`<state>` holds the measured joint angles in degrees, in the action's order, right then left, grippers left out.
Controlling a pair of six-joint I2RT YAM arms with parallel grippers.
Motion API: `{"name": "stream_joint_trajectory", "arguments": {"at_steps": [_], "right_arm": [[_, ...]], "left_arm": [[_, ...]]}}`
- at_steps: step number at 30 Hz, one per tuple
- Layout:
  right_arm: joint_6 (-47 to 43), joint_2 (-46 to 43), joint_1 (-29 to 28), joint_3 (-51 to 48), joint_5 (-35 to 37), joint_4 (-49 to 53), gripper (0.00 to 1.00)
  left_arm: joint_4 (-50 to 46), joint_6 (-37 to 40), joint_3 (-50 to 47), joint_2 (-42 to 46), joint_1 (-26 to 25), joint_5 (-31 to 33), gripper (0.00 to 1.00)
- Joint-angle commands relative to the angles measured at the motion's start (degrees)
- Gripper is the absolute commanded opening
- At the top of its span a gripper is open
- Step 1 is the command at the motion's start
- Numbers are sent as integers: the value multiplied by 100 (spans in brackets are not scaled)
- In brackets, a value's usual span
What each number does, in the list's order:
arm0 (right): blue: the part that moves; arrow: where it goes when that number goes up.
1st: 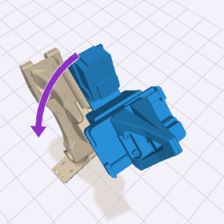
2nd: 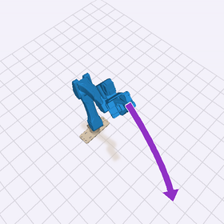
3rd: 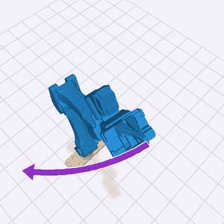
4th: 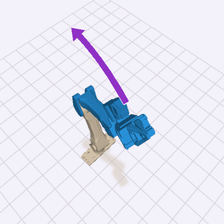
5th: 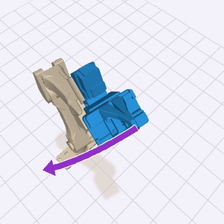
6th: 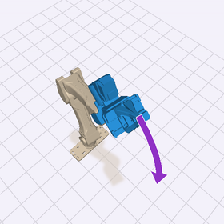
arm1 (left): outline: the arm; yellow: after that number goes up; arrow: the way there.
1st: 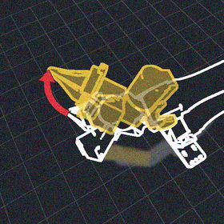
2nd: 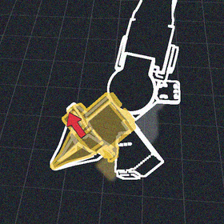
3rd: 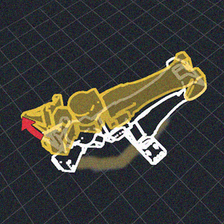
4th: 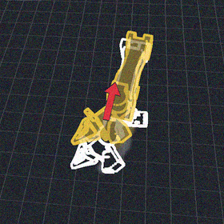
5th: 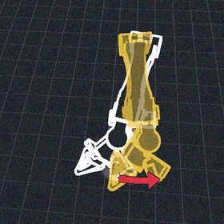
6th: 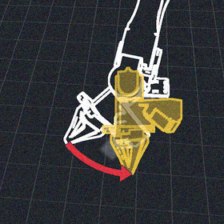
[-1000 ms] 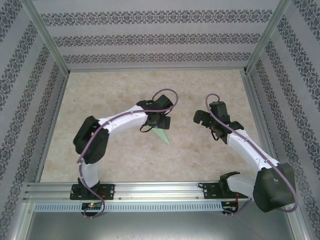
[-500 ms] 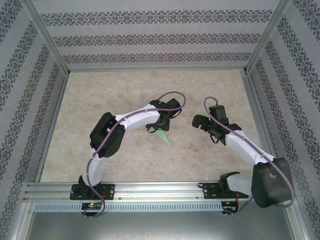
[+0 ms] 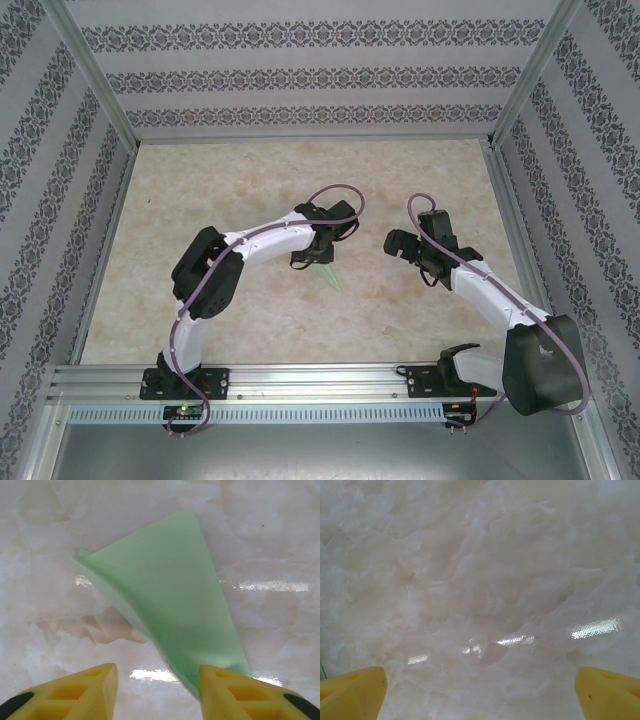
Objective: Fold a paper plane with a square sheet of paper (pick it up from the middle)
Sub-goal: Turn over a paper plane at the center of the table.
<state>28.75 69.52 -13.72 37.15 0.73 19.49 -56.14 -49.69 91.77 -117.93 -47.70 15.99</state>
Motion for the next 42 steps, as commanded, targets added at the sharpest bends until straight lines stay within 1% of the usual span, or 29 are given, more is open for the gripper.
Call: {"name": "stream_joint_trajectory", "arguments": {"at_steps": [1,6,12,16,21,24,28,30,32,33,35,36,38,40,42], "right_arm": [[-27,54,46,38,-47,-65,96],[-30,70,46,38,-47,-52,96],[-38,84,52,47,-60,-48,96],[-38,80,47,47,-39,-33,96],[-10,54,57,13,-104,-122,96],[64,13,48,-21,-212,-235,95],[-12,-195,46,-178,-532,-562,96],[-32,-309,50,-216,-569,-573,97],[-71,-390,62,-178,-593,-533,98],[-23,-403,60,-155,-536,-479,98],[111,-440,72,-67,-477,-347,97],[157,-445,78,-10,-471,-275,96],[264,-506,72,73,-630,-149,94],[462,-607,62,70,-796,-127,93],[694,-690,0,38,-900,-105,90]], "left_arm": [[241,-274,-138,252,-53,57,42],[486,-476,-304,297,-46,-88,36],[767,-686,-502,363,-37,-149,26],[797,-702,-532,484,-30,-41,14],[699,-403,-381,844,-35,49,1],[786,-179,-402,1203,-31,81,0],[1360,238,-672,1770,-20,5,0],[1716,451,-838,1997,51,-241,0],[2240,678,-1118,2258,157,-642,0],[2464,712,-1245,2350,229,-877,0],[3148,748,-1618,2507,451,-1601,0],[3403,697,-1789,2542,537,-1790,0],[3947,611,-2119,2516,724,-2330,0],[4435,512,-2380,2374,842,-2768,0],[4911,375,-2613,2184,930,-3131,0]]}}
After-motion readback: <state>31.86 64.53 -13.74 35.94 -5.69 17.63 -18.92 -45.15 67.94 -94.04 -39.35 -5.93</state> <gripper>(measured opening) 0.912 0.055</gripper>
